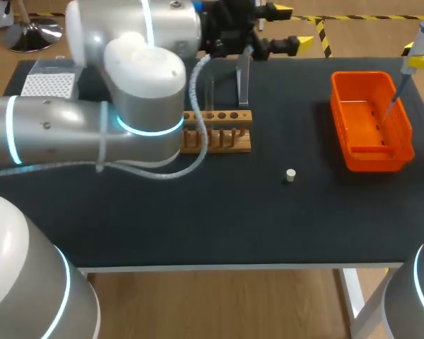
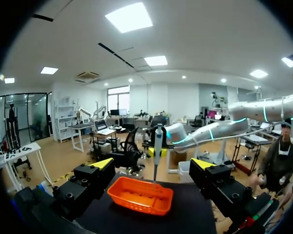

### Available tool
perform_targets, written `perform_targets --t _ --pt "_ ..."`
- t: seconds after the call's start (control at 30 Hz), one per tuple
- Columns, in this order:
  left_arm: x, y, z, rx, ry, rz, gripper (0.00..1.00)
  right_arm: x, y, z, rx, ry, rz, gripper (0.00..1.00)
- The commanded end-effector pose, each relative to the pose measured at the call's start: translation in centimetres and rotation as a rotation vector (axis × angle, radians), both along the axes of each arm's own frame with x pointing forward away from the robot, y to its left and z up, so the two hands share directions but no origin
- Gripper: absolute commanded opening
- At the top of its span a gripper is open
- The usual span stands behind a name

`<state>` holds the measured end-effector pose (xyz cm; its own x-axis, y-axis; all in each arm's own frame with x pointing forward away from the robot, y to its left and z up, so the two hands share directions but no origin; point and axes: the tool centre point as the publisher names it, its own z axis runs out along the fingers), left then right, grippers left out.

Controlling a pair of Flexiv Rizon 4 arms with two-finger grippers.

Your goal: Invert the test tube, pick up the pipette, mount the tip to pipette, aspirate from beaker and dispense into the tube, eject the tip, return the pipette, and cap with the stopper.

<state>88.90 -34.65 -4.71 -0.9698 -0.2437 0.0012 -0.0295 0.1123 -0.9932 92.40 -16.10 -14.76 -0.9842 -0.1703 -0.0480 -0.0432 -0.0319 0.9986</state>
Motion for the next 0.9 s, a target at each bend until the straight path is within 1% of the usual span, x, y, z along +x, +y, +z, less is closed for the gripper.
perform_targets --t 0.03,0.2,0.4,0.5,0.57,0.63,0.67,0.7,0.73,0.77,0.9 --pt "2.3 -5.9 -0.7 -0.011 -0.003 -0.005 1.00 0.1 -0.1 0.0 -0.001 -0.001 0.003 0.00" --pt "2.9 -8.1 -0.7 -0.001 -0.001 -0.019 1.00 0.1 -0.1 0.0 -0.001 -0.001 0.003 0.00" --pt "3.2 -10.0 -0.7 0.008 -0.006 -0.023 1.00 0.1 -0.1 0.0 -0.001 -0.001 0.003 0.00" --pt "3.2 -10.9 -0.6 0.020 -0.010 -0.032 1.00 0.1 -0.1 0.0 -0.001 -0.001 0.003 0.00" --pt "3.1 -11.5 -0.5 0.054 -0.022 -0.046 1.00 0.1 -0.1 0.0 -0.001 -0.001 0.003 0.00" --pt "3.1 -11.5 -0.5 0.054 -0.022 -0.046 1.00 0.1 -0.1 0.0 -0.001 -0.001 0.003 0.00" --pt "3.1 -11.5 -0.5 0.054 -0.022 -0.046 0.96 0.1 -0.1 0.0 -0.001 -0.001 0.003 0.00" --pt "3.1 -11.5 -0.5 0.054 -0.022 -0.046 0.73 0.1 -0.1 0.0 -0.001 -0.001 0.003 0.00" --pt "3.1 -11.5 -0.5 0.054 -0.022 -0.046 0.33 0.1 -0.1 0.0 -0.001 -0.001 0.003 0.00" --pt "3.1 -11.5 -0.5 0.054 -0.022 -0.046 0.00 0.1 -0.1 0.0 -0.001 -0.001 0.003 0.00" --pt "3.1 -11.5 -0.5 0.054 -0.022 -0.046 0.00 0.1 -0.1 0.0 -0.001 -0.001 0.003 0.00"
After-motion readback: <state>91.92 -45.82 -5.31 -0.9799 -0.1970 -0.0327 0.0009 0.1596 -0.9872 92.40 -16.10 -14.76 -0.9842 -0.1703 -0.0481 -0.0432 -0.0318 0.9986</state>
